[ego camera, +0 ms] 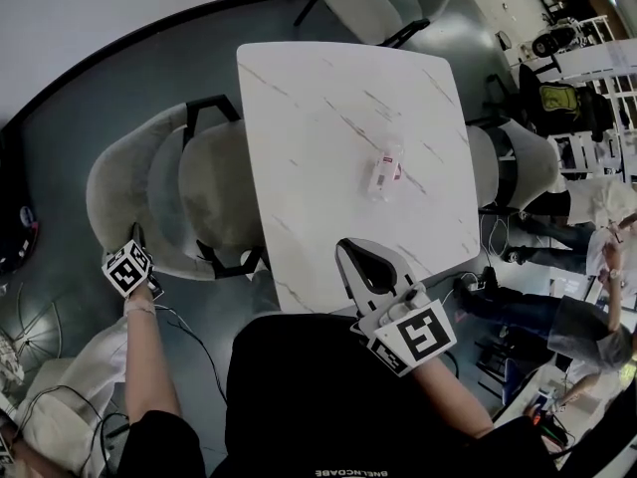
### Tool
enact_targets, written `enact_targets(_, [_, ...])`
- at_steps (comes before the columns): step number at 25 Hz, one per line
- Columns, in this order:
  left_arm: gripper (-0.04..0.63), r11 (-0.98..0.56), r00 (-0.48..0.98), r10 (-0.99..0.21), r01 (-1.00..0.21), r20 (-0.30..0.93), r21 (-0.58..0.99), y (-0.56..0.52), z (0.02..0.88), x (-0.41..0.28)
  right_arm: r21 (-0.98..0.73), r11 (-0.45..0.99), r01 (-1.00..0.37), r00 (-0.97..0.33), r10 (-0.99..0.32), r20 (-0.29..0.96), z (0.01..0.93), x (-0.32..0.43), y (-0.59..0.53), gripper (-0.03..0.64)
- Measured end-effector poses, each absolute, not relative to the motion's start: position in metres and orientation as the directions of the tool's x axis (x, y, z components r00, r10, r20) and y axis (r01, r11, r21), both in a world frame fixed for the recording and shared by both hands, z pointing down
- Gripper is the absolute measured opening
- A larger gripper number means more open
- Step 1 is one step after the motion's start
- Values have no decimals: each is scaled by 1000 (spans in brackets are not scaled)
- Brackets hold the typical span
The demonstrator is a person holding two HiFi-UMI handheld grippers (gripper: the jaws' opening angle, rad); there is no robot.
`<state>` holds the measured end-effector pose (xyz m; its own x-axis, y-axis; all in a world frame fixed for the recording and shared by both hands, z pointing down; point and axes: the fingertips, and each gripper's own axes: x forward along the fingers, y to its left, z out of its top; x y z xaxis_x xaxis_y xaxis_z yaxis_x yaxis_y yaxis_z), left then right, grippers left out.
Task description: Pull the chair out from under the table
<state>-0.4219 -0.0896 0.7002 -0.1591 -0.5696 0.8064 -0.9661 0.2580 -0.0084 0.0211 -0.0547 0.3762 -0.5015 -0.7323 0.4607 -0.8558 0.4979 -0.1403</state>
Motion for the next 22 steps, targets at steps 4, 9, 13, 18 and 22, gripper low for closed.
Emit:
enact_targets(4, [324,273,-172,-564,-962,808,-14,-90,702,-426,-142,496,-857,-500,-729,467,378,21,-57,15])
enact_targets(9, [248,317,-136,-591,-945,795,74,-92,702,-424,-148,499,-854,-504,-725,469,380,20,-58,15])
enact_targets(13, [217,355,-114,-602,-925,790,137,-92,708,-423,-152,497,-855,-504,-724,471,382,21,-56,15])
enact_targets(18, [188,412,-122,-587,-896,800,166,-90,709,-426,-151,500,-853,-507,-722,472,382,19,-56,14])
enact_targets(22, [169,422,-89,-570,-885,817,198,-88,712,-422,-152,504,-850,-510,-718,475,382,19,-56,15])
